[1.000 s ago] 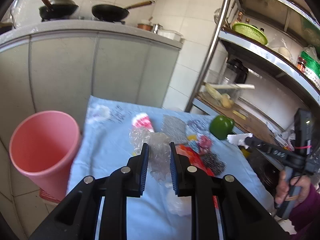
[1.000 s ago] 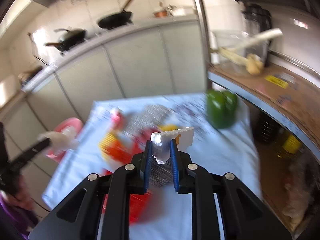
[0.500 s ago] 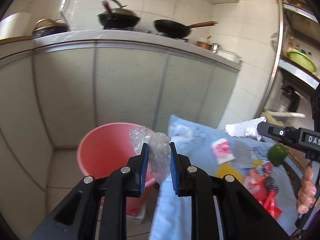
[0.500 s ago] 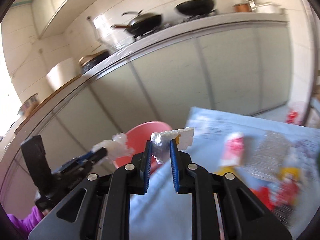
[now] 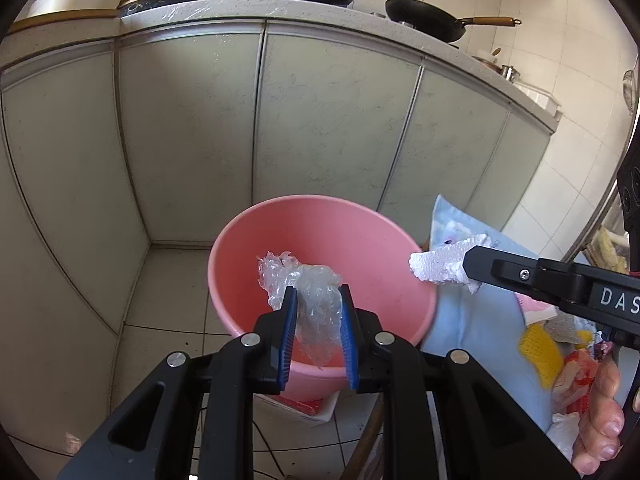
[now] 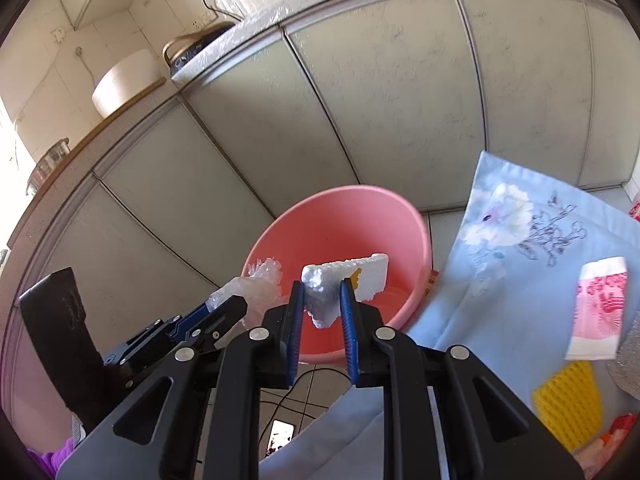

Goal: Collect trash
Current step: 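Carry the plastic bag and foam block in both tools over the pink bin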

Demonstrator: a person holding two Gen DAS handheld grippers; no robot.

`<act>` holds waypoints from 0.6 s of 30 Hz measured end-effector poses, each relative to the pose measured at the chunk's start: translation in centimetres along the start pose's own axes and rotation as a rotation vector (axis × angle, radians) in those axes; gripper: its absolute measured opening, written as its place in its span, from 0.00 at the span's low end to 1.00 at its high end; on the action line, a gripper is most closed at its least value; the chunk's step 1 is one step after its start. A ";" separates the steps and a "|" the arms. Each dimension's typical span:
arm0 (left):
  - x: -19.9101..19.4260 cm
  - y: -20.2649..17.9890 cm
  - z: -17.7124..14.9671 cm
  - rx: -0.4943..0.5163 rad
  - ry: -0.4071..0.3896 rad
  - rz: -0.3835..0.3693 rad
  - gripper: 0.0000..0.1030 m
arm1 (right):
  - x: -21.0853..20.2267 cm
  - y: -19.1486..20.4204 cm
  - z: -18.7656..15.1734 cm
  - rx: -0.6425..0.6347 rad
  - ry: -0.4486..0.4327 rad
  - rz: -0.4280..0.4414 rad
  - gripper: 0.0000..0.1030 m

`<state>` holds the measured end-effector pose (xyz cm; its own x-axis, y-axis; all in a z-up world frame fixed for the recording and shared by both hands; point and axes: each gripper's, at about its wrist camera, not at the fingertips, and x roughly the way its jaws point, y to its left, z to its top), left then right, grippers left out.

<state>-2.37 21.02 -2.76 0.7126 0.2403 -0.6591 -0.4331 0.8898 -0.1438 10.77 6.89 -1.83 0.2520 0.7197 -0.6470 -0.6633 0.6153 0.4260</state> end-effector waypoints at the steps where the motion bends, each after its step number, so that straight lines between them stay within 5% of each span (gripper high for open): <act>1: 0.3 0.1 -0.1 -0.006 0.007 0.006 0.19 | 0.5 0.1 -0.1 0.001 0.009 0.000 0.18; 18: 2.0 0.0 0.0 -0.041 0.061 0.053 0.20 | 3.3 -0.8 -0.5 0.027 0.074 -0.006 0.18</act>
<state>-0.93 21.54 -4.10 0.6537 0.2612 -0.7102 -0.4923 0.8596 -0.1370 11.78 8.58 -4.60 0.2030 0.6907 -0.6941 -0.6425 0.6288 0.4378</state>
